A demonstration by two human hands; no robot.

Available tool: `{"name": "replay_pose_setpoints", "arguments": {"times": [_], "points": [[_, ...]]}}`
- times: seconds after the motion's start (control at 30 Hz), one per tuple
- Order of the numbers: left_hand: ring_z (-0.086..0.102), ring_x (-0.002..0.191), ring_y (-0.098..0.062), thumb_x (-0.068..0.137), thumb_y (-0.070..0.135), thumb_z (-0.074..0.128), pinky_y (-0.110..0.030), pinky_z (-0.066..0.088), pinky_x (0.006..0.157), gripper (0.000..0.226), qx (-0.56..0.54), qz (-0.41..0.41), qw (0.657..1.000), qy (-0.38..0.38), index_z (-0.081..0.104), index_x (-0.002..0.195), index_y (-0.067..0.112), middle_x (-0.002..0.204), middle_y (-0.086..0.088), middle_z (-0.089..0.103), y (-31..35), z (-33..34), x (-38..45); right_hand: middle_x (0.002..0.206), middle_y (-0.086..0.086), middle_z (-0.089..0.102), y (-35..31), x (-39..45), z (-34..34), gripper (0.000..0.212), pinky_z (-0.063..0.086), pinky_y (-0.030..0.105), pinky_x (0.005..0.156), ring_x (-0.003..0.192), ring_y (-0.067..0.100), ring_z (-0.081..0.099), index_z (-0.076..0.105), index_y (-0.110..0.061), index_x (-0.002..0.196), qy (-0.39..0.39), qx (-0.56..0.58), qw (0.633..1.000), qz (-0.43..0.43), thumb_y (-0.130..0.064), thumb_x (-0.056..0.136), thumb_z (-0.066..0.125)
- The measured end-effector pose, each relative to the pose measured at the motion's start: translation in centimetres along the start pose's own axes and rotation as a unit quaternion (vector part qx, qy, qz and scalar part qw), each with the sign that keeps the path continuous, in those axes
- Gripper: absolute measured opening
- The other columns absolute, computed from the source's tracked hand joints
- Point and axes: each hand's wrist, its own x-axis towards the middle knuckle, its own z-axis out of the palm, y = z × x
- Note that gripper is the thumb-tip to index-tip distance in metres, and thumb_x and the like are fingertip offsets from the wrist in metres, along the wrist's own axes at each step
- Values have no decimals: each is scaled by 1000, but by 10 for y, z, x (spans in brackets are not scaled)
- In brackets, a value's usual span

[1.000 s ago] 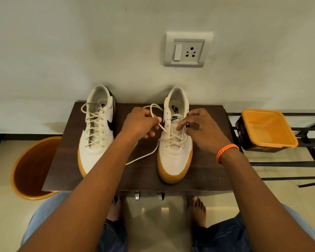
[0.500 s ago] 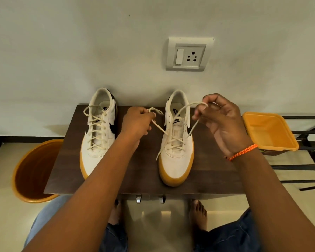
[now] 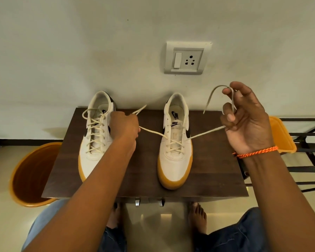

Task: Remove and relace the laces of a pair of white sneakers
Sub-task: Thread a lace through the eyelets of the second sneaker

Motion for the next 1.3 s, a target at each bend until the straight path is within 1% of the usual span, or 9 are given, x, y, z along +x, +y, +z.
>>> {"name": "replay_pose_setpoints", "arguments": {"times": [0.13, 0.23, 0.33, 0.43, 0.63, 0.73, 0.83, 0.97, 1.3], "points": [[56, 92, -11, 97, 21, 67, -31, 48, 82, 42, 172, 265, 948, 31, 53, 137, 22, 145, -4, 41, 2, 6, -30, 104, 6, 66, 1, -1, 5, 20, 23, 23, 46, 53, 11, 41, 66, -14, 113, -29, -27, 999, 7, -10, 105, 48], [47, 125, 1, 110, 30, 52, -27, 41, 106, 32, 105, 463, 865, -160, 58, 142, 29, 146, 9, 53, 10, 20, -48, 90, 10, 66, 7, -3, 12, 13, 31, 27, 52, 63, 18, 49, 68, -9, 104, -47, -65, 997, 20, -8, 101, 55], [52, 136, -8, 115, 30, 41, -38, 41, 118, 36, 22, 411, 847, -337, 55, 147, 24, 139, 6, 64, 16, 26, -61, 87, 11, 67, 12, -4, 17, 12, 35, 26, 50, 64, 19, 54, 69, -8, 103, -65, -89, 993, 37, -6, 99, 58], [69, 91, -16, 115, 20, 41, -36, 54, 100, 31, -23, 287, 860, -421, 59, 141, 18, 92, -6, 70, 23, 20, -62, 87, 12, 64, 13, -3, 15, 13, 30, 27, 47, 62, 18, 52, 68, -6, 107, -67, -95, 992, 41, -4, 99, 58], [42, 51, -2, 113, 13, 43, -21, 42, 53, 25, -12, 182, 917, -354, 67, 120, 15, 59, 19, 51, 22, 10, -43, 61, 6, 51, 19, 5, 4, 23, 25, 26, 47, 49, 14, 39, 70, -8, 82, 133, -205, 970, 12, 2, 91, 51], [55, 58, -1, 112, 14, 42, -20, 43, 53, 24, 70, 229, 929, -281, 64, 118, 23, 77, 17, 64, 23, 8, -42, 61, 2, 61, 29, 5, -5, 24, 40, 25, 52, 53, 13, 53, 73, -17, 72, 132, -451, 883, 4, -7, 89, 59], [66, 76, -20, 111, 13, 41, -44, 58, 68, 23, 204, 331, 887, -249, 51, 125, 28, 95, -3, 67, 14, 13, -44, 87, -4, 73, 43, -1, 7, 18, 50, 31, 76, 86, 14, 64, 78, -24, 90, 74, -656, 749, -58, -22, 88, 60], [66, 73, -19, 106, 4, 42, -52, 58, 72, 40, 209, 388, 846, -300, 33, 140, 22, 86, -3, 65, 6, 21, -58, 106, -7, 74, 54, -9, 39, 32, 55, 19, 87, 99, 7, 70, 74, -18, 117, -66, -490, 867, -56, -2, 94, 60], [69, 94, -35, 110, 9, 40, -60, 58, 85, 37, 178, 323, 880, -299, 37, 141, 30, 101, -19, 68, 8, 19, -47, 100, -6, 74, 73, -7, 36, 20, 59, 24, 85, 92, 6, 68, 79, -19, 111, -64, -534, 842, -43, -14, 93, 77]]}}
